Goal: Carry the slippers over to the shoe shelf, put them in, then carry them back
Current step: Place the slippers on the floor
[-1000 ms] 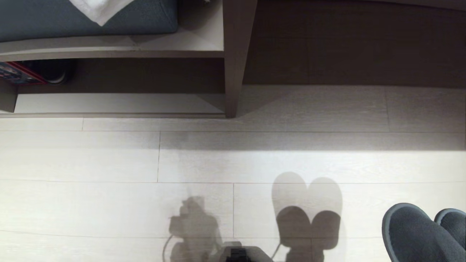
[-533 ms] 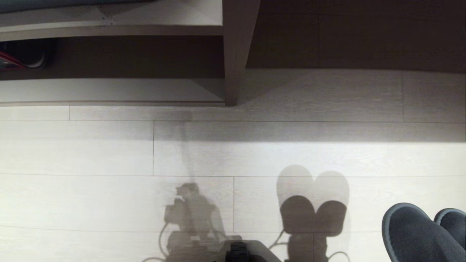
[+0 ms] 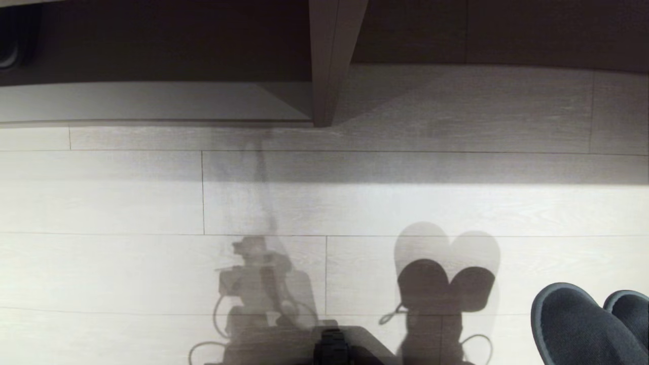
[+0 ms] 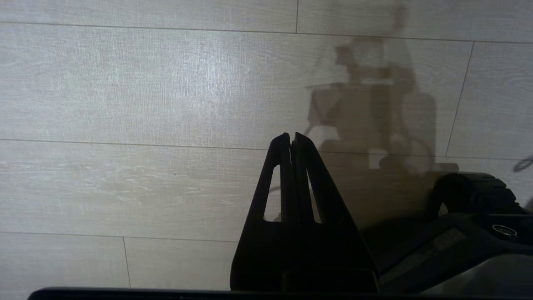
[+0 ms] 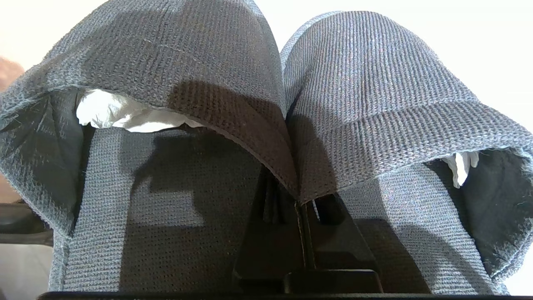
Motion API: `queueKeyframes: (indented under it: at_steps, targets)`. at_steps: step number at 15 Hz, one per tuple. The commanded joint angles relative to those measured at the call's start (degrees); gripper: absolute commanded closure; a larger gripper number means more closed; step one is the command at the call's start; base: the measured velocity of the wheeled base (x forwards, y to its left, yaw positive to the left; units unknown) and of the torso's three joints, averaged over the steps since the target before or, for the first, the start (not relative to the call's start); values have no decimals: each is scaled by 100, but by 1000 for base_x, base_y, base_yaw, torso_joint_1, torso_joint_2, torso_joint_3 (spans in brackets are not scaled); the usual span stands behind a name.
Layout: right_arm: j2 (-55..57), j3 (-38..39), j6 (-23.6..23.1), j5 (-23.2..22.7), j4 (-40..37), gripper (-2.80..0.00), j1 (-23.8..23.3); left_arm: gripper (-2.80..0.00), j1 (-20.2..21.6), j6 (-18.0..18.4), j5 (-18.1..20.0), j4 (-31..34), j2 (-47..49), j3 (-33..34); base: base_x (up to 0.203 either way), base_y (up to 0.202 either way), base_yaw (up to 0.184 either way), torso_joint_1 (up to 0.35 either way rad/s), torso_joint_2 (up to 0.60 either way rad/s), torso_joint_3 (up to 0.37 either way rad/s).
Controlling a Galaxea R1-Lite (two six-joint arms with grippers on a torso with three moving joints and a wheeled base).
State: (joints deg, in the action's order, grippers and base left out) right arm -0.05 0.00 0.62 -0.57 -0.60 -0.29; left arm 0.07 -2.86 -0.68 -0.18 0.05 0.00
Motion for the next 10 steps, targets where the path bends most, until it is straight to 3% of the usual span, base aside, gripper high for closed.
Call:
queueKeyframes:
  at_steps: [1,10]
  targets:
    - [5,0,-1,-4,-2,0,3,0,1,-4,-2,1,4,0,0,0,0,5,2,-196]
    - [5,0,-1,-4,-2,0,-5,0,1,-4,-2,1,4,0,0,0,0,3,4,-169]
